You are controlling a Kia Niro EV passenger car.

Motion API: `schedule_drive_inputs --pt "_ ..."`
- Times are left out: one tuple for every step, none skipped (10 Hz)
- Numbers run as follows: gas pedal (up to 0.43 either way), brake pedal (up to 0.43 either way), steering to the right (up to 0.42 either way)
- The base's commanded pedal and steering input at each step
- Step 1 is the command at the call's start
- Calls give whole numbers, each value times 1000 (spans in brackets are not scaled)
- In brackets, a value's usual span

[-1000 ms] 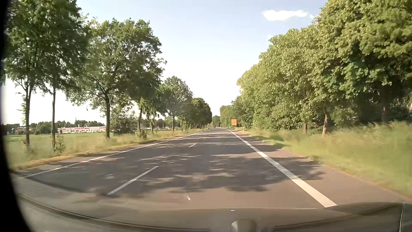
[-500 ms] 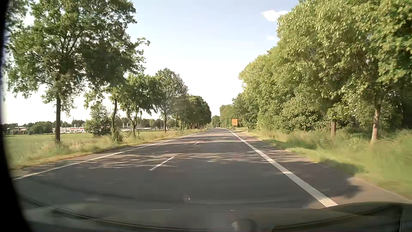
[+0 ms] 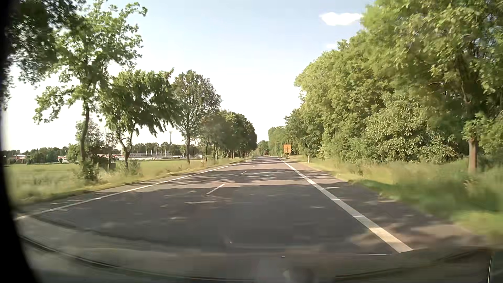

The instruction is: Follow the waypoints while adhering to traffic rules and regulations

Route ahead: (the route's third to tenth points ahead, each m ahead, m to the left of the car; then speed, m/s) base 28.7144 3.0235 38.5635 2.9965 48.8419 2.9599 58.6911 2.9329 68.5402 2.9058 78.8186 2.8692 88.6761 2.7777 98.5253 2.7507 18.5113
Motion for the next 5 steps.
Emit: schedule_drive_inputs --pt "177 6 1" --pt "177 6 2" --pt "177 6 2" --pt "177 6 2" --pt "177 6 2"
